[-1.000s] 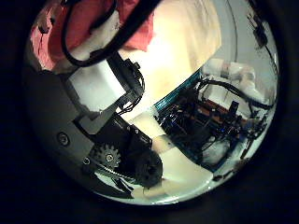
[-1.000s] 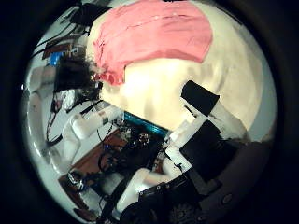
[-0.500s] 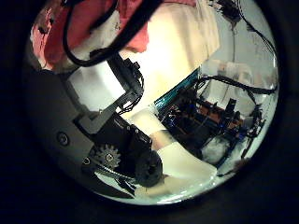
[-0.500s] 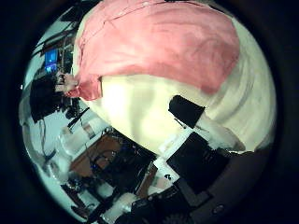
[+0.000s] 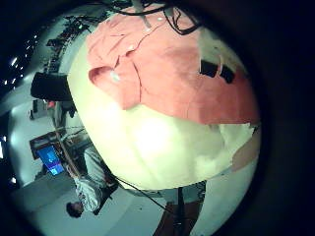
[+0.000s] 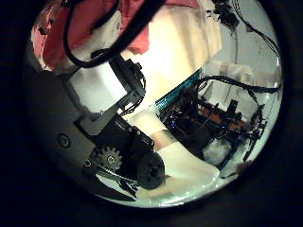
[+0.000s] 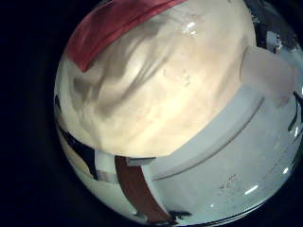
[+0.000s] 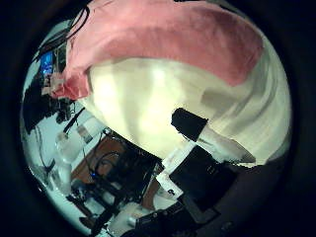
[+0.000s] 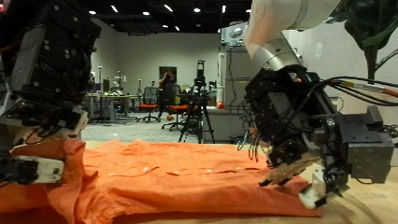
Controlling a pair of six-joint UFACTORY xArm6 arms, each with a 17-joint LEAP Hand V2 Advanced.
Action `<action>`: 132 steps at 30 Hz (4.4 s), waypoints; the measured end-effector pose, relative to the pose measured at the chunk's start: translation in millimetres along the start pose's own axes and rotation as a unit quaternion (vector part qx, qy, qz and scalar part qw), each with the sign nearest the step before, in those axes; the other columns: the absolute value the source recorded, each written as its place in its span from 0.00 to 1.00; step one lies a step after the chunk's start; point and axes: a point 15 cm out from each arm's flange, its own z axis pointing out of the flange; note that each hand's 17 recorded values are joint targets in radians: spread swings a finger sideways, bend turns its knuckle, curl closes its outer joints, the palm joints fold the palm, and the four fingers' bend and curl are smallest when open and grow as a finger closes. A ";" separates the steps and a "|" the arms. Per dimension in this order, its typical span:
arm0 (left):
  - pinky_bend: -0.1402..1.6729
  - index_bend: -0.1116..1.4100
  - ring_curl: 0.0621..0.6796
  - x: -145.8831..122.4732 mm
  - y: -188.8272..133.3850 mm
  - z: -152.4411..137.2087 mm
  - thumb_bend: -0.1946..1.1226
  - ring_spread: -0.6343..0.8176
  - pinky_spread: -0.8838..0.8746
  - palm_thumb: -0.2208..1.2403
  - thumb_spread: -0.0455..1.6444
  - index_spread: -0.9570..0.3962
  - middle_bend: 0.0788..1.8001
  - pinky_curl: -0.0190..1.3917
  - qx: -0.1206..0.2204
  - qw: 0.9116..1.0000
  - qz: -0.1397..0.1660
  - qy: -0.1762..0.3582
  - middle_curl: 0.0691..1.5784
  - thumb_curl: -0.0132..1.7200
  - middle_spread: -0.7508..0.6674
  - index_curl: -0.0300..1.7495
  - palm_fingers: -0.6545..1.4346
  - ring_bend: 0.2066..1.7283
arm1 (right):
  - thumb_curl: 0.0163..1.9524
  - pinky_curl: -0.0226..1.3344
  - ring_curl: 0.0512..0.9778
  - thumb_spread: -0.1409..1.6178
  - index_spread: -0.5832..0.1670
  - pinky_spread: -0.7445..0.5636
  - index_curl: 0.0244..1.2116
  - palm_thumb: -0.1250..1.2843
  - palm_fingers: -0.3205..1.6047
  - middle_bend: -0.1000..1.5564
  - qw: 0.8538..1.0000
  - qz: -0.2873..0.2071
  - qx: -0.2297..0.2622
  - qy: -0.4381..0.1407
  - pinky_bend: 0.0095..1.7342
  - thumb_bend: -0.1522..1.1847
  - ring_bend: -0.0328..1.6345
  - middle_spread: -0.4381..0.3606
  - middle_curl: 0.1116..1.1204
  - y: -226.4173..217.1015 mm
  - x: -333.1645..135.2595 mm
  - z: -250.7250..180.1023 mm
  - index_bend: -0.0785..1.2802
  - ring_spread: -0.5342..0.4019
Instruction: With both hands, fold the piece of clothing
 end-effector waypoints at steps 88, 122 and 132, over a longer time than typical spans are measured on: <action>0.41 0.15 0.69 -205.1 -227.6 -58.1 0.14 0.28 0.26 0.49 0.83 0.53 0.29 0.46 0.093 0.959 -0.209 0.168 0.29 0.18 0.38 0.42 0.40 0.41 | 0.28 0.68 0.70 0.94 0.31 0.25 0.73 0.58 0.54 0.60 0.958 0.163 0.237 0.006 0.70 0.11 0.85 0.36 0.59 -154.2 124.4 -153.9 0.27 0.29; 0.26 0.17 0.34 -116.0 -55.3 -53.3 0.14 0.75 0.79 0.26 0.84 0.72 0.10 0.27 0.051 0.955 -0.182 0.229 0.18 0.11 0.71 0.19 0.31 0.20 | 0.16 0.31 0.23 0.73 0.30 0.80 0.35 0.54 0.21 0.27 0.982 0.003 0.183 -0.045 0.19 0.09 0.25 0.49 0.27 1.5 144.2 -34.8 0.25 0.69; 0.26 0.17 0.32 -98.4 -47.1 -50.6 0.14 0.76 0.79 0.26 0.84 0.72 0.10 0.26 0.045 0.957 -0.176 0.226 0.18 0.11 0.71 0.18 0.31 0.20 | 0.16 0.29 0.21 0.67 0.32 0.77 0.30 0.53 0.22 0.19 0.988 -0.009 0.142 -0.067 0.16 0.09 0.20 0.50 0.23 -22.0 129.9 3.1 0.19 0.70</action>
